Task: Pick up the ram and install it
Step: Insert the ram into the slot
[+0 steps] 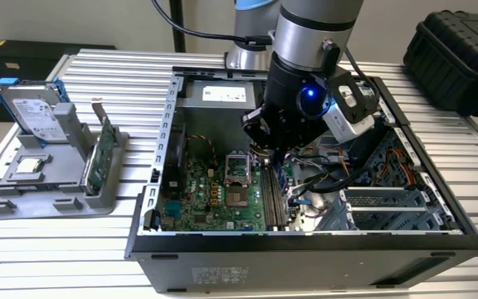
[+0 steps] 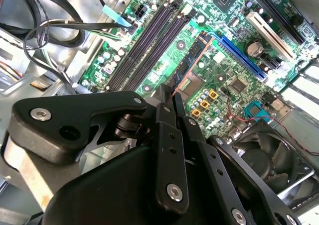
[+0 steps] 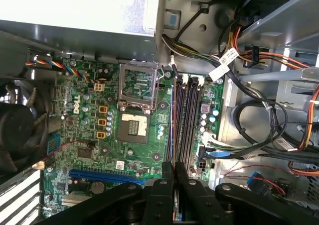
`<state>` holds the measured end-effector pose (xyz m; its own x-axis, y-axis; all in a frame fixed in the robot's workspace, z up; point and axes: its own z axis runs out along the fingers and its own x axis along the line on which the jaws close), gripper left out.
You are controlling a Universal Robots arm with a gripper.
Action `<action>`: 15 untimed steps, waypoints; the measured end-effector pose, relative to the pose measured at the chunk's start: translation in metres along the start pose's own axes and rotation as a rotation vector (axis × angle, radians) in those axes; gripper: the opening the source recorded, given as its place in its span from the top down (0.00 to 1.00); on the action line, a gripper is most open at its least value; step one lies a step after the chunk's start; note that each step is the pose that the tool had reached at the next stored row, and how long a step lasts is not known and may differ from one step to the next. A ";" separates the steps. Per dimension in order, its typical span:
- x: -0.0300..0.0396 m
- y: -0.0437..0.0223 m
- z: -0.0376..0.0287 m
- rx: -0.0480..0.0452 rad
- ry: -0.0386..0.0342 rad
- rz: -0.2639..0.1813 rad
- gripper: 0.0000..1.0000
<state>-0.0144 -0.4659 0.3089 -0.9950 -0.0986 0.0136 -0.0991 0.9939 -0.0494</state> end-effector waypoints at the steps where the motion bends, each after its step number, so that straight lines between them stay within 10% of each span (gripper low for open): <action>1: 0.0000 0.0000 0.0000 0.0000 0.0000 0.000 1.00; 15: -0.0002 0.0004 0.0086 -0.0011 0.0038 0.079 1.00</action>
<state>-0.0144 -0.4659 0.3003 -0.9997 -0.0200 0.0134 -0.0206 0.9986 -0.0493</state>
